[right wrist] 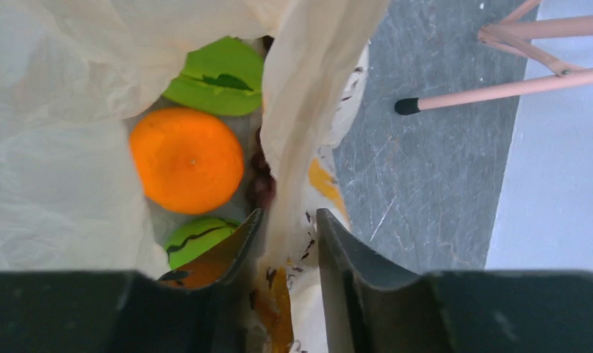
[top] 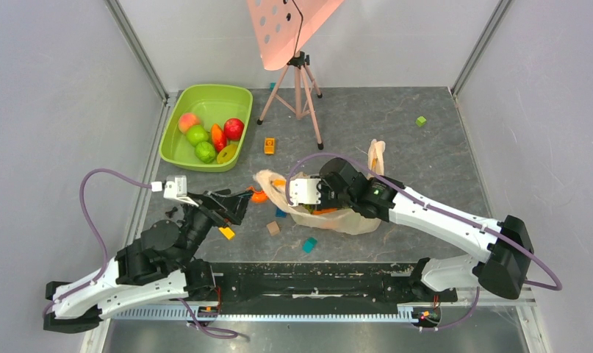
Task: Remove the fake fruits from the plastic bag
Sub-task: Adjust the plastic bag at the center of the board.
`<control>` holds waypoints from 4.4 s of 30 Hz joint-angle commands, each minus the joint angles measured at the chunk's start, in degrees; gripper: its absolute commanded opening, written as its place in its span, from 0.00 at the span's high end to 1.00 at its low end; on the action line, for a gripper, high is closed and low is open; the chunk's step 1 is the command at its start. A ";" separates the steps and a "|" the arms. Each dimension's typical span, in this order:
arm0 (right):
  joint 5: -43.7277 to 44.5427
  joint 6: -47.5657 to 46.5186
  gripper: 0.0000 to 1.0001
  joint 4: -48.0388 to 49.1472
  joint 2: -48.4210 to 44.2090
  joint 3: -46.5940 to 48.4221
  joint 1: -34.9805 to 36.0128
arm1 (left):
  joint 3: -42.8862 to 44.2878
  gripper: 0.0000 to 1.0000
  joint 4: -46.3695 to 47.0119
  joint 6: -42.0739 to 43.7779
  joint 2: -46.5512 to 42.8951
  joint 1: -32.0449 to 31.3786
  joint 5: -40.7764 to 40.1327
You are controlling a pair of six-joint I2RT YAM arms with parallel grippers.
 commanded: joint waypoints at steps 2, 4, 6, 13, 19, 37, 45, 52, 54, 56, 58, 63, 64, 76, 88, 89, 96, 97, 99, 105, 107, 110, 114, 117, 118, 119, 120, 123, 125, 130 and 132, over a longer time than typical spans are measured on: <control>2.31 5.34 0.95 5.30 -0.10 6.44 0.25 | 2.53 0.05 1.65 8.03 -2.34 0.16 0.04; 1.95 7.38 1.00 5.47 -0.36 8.48 0.20 | 4.54 0.09 3.70 12.99 -1.37 0.12 2.51; 1.53 9.95 1.00 5.40 -0.40 10.38 0.23 | 8.28 0.13 4.39 17.95 1.50 0.16 5.69; 3.22 17.74 1.00 2.62 2.58 19.42 0.20 | 20.45 0.26 6.43 25.11 17.79 0.07 20.13; 13.66 22.64 1.00 -5.63 8.08 33.97 -0.69 | 20.66 0.28 12.88 24.55 20.72 0.07 24.05; 40.56 36.64 1.00 -23.64 17.80 53.54 -0.77 | 21.55 0.30 11.72 26.38 22.11 0.08 26.00; 29.92 40.19 1.00 -13.49 10.85 28.76 -0.85 | 8.98 0.32 15.59 20.78 20.89 0.05 19.27; 25.00 42.88 1.00 -5.93 5.11 17.70 -1.38 | 3.19 0.25 18.74 19.94 20.48 0.08 12.23; 23.64 43.53 1.00 -4.43 3.70 15.77 -1.61 | 2.30 0.22 20.54 20.41 21.03 0.05 10.41; 22.03 44.30 1.00 -3.09 2.44 14.13 -1.98 | 1.82 0.20 22.41 21.79 22.18 0.11 10.25; 19.25 44.56 1.00 -1.19 0.89 12.45 -2.40 | 1.74 0.19 25.98 22.82 24.17 0.07 10.57; 14.51 46.37 1.00 1.88 -1.80 10.03 -2.64 | 1.01 0.15 33.88 24.83 30.45 0.14 8.39; 13.80 46.49 1.00 2.32 -2.31 9.73 -2.71 | 0.63 0.14 35.60 25.35 31.80 0.12 7.92; 8.66 47.83 1.00 5.10 -6.57 6.66 -2.89 | -0.24 0.12 41.66 21.41 44.70 10.30 15.71; 6.47 48.35 1.00 8.74 -8.46 4.28 -4.00 | -0.47 0.19 47.24 19.53 54.68 15.05 32.78; 6.72 48.14 1.00 9.09 -8.49 4.55 -4.11 | -1.22 0.19 47.49 18.81 54.69 14.93 33.04; 1.09 45.57 1.00 11.44 -8.71 6.76 -4.42 | -7.11 0.23 47.19 16.58 51.65 9.90 30.35; -0.70 45.31 1.00 11.26 -8.63 6.96 -4.35 | -7.69 0.23 47.00 16.34 51.40 8.52 29.53; -5.31 45.11 1.00 11.29 -8.90 6.79 -4.38 | -8.44 0.23 46.69 15.96 51.17 5.52 26.97; -9.71 45.54 1.00 12.67 -14.02 1.57 -4.38 | -11.79 0.27 46.72 11.86 50.00 -1.60 20.38; -9.92 45.63 1.00 13.04 -16.41 -1.14 -4.38 | -14.21 0.27 47.02 10.26 49.36 -4.22 18.13; -11.29 45.53 1.00 14.15 -19.75 -4.94 -4.37 | -16.33 0.29 47.38 8.17 49.50 -7.47 15.60; -15.83 43.67 1.00 15.97 -23.31 -10.16 -4.29 | -17.90 0.28 47.51 5.88 50.27 -9.49 11.66; -19.42 42.89 1.00 17.59 -26.26 -15.26 -4.20 | -18.86 0.22 47.30 5.64 47.53 -9.49 7.38; -19.99 42.97 1.00 18.02 -26.85 -16.74 -4.12 | -18.88 0.20 47.06 6.13 46.35 -9.45 6.43; -20.02 43.15 1.00 18.37 -27.50 -18.32 -3.85 | -18.74 0.19 46.74 7.09 44.99 -9.50 5.04; -20.04 43.46 1.00 18.64 -27.93 -19.74 -3.64 | -18.35 0.16 45.99 8.22 43.64 -9.48 4.02; -18.88 44.31 1.00 19.03 -28.46 -22.73 -2.88 | -16.44 0.11 44.03 11.93 40.46 -9.25 -0.34; -17.95 44.49 1.00 19.98 -29.27 -24.66 -2.21 | -15.29 0.09 43.14 14.45 39.30 -8.38 -3.09; -17.42 46.93 1.00 23.07 -32.11 -27.98 -0.97 | -12.81 0.09 41.79 17.10 39.79 -1.96 -3.27; -17.85 47.12 1.00 23.20 -32.49 -28.19 -0.47 | -11.76 0.08 41.80 17.19 41.08 2.08 -1.43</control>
